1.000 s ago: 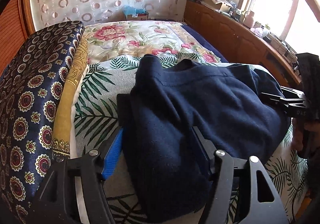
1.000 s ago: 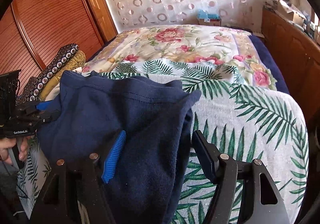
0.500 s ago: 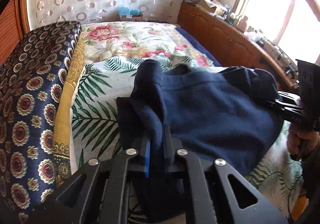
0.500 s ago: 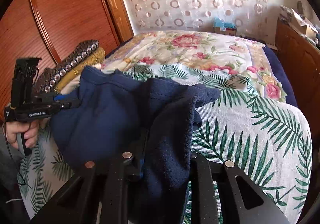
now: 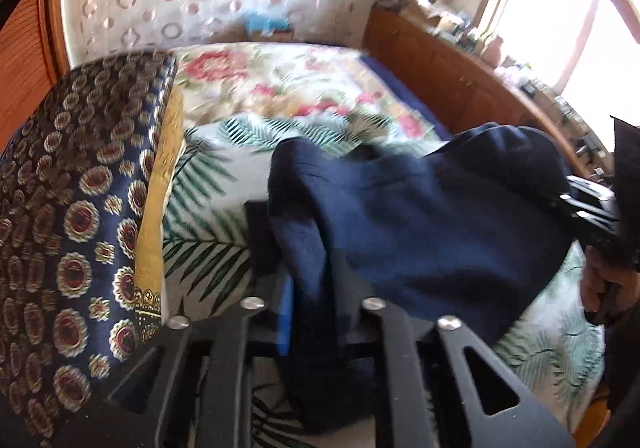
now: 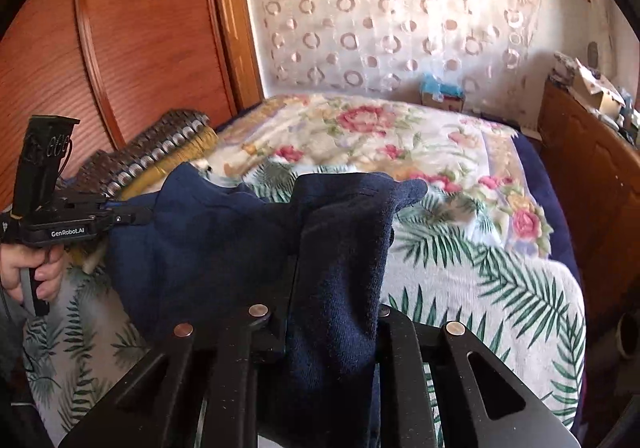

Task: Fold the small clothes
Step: 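Grasp the folded navy shirt with both tools and lift it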

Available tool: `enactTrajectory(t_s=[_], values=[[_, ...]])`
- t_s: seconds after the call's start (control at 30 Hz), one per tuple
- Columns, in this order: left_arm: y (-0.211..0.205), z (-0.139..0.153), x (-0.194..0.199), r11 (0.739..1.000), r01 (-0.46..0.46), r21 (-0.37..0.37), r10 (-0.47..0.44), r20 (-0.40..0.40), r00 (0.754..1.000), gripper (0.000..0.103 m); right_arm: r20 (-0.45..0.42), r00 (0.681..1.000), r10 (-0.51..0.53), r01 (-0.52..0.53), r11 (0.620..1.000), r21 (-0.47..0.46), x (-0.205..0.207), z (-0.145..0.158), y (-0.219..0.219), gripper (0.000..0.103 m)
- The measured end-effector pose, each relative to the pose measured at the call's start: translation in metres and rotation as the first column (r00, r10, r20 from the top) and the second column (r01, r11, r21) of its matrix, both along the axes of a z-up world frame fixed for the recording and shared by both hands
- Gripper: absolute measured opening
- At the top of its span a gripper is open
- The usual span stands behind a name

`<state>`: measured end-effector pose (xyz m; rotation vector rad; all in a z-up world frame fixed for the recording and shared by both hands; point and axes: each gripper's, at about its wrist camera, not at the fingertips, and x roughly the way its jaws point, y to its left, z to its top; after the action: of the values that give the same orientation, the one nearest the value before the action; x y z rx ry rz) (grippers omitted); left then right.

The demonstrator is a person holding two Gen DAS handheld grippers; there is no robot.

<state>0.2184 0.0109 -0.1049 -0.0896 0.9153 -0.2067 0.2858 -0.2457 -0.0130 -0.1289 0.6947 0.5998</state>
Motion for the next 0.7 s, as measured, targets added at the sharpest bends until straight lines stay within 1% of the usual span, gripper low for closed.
enactTrajectory(t_s=[0.03, 0.07, 0.1, 0.13, 0.33, 0.47, 0.57, 0.6, 0.63, 0.67, 0.7], values=[[-0.001, -0.001, 0.001, 1.000, -0.008, 0.020, 0.008, 0.005, 1.000, 0.040, -0.007, 1.000, -0.005, 0.005, 1.000, -0.006, 0.002, -0.004, 0.000, 0.017], [-0.001, -0.001, 0.001, 0.999, -0.018, 0.041, 0.017, 0.016, 1.000, 0.043, -0.007, 1.000, -0.009, 0.009, 1.000, -0.010, 0.003, -0.006, 0.000, 0.017], [-0.002, -0.001, 0.000, 0.999, -0.018, 0.045, 0.018, 0.018, 1.000, 0.044, -0.006, 1.000, -0.013, 0.013, 1.000, -0.005, 0.003, -0.006, -0.002, 0.017], [-0.001, -0.001, 0.001, 0.999, -0.019, 0.044, 0.019, 0.015, 1.000, 0.048, -0.002, 1.000, -0.015, 0.015, 1.000, -0.001, 0.002, -0.006, -0.003, 0.017], [-0.005, -0.007, 0.010, 0.999, -0.023, 0.035, 0.024, -0.020, 1.000, 0.049, 0.003, 1.000, -0.020, 0.020, 1.000, -0.006, 0.005, -0.005, -0.002, 0.016], [-0.004, -0.012, 0.015, 0.999, -0.044, -0.010, 0.043, -0.032, 0.999, 0.049, -0.006, 1.000, -0.015, 0.015, 1.000, 0.011, 0.005, -0.005, -0.003, 0.016], [-0.003, -0.013, 0.016, 0.998, -0.050, -0.026, 0.050, -0.030, 0.998, 0.049, -0.019, 1.000, -0.011, 0.012, 1.000, 0.023, 0.007, -0.007, -0.007, 0.016], [-0.004, -0.013, 0.015, 0.998, -0.051, -0.026, 0.050, -0.027, 0.998, 0.048, -0.021, 1.000, -0.011, 0.011, 1.000, 0.029, 0.008, -0.008, -0.008, 0.016], [-0.004, -0.013, 0.014, 0.999, -0.048, -0.025, 0.048, -0.019, 0.999, 0.038, -0.022, 1.000, -0.010, 0.011, 0.999, 0.035, 0.010, -0.008, -0.009, 0.017], [-0.005, -0.012, 0.012, 0.999, -0.038, -0.030, 0.038, -0.008, 0.999, 0.031, -0.023, 1.000, -0.010, 0.011, 0.999, 0.042, 0.010, -0.009, -0.010, 0.016], [-0.004, -0.011, 0.010, 0.999, -0.028, -0.035, 0.028, -0.006, 1.000, 0.021, -0.023, 1.000, -0.010, 0.011, 0.999, 0.048, 0.010, -0.008, -0.011, 0.016]])
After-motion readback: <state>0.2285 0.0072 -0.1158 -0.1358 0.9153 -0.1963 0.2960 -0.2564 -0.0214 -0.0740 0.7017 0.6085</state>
